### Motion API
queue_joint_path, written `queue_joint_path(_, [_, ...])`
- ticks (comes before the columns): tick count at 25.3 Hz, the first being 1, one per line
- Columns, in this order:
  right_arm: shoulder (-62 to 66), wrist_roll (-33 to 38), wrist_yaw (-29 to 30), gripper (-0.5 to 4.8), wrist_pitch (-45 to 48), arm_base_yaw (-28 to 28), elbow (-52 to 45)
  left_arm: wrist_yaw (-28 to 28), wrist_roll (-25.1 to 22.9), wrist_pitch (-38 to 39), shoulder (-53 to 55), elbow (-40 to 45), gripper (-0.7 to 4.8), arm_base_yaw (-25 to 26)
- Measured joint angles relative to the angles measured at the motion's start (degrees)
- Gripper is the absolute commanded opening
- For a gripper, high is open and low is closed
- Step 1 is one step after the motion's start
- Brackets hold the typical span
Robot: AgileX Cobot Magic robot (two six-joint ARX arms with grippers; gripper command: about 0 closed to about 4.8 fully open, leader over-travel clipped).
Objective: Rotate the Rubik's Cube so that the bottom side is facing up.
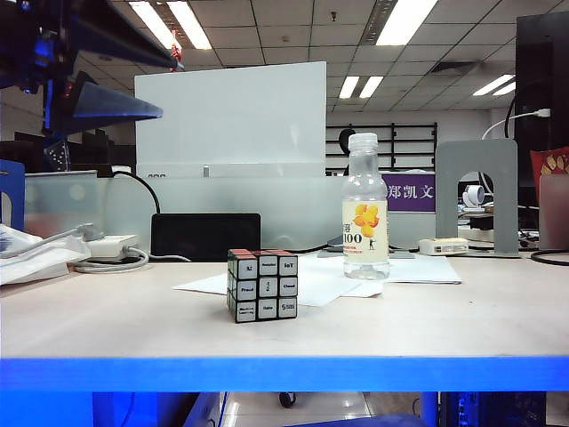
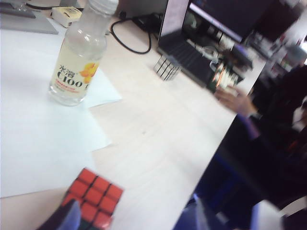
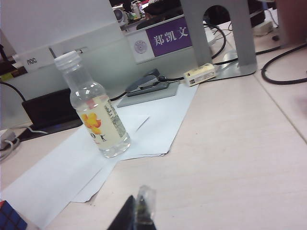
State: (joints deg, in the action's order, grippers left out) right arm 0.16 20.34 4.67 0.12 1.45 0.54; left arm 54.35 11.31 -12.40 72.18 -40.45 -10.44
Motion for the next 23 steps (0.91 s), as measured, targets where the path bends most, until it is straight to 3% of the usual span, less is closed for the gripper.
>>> queue_joint_path(1, [-0.02,0.46,0.04,0.13,-0.02,0.00,0.00,-2.34,-4.48,3.21,0.04,0.00,4.79,-0.09])
queue_joint_path(4, [0.00,0.72,0.07,0.13,-0.02,0.00,0.00,-8.52,-11.52,10.25,0.92,0.00,4.79,-0.52])
queue_joint_path(9, [0.00,1.03,0.13,0.13,-0.02,0.00,0.00,-9.60,-22.10,14.58,6.21,0.00,4.79,-3.13])
queue_joint_path(14, [0.00,2.05,0.15,0.13,-0.02,0.00,0.00,-12.07,-26.01,15.72,11.91,-1.84,4.79,-4.11])
queue_joint_path(21, [0.00,2.47,1.49,0.14,-0.02,0.00,0.00,-12.37,-37.11,32.15,26.01,-21.86,4.79,-4.35])
queue_joint_path(23, [-0.02,2.54,1.49,0.13,-0.02,0.00,0.00,-11.74,-37.70,33.07,26.84,-24.22,4.79,-4.31])
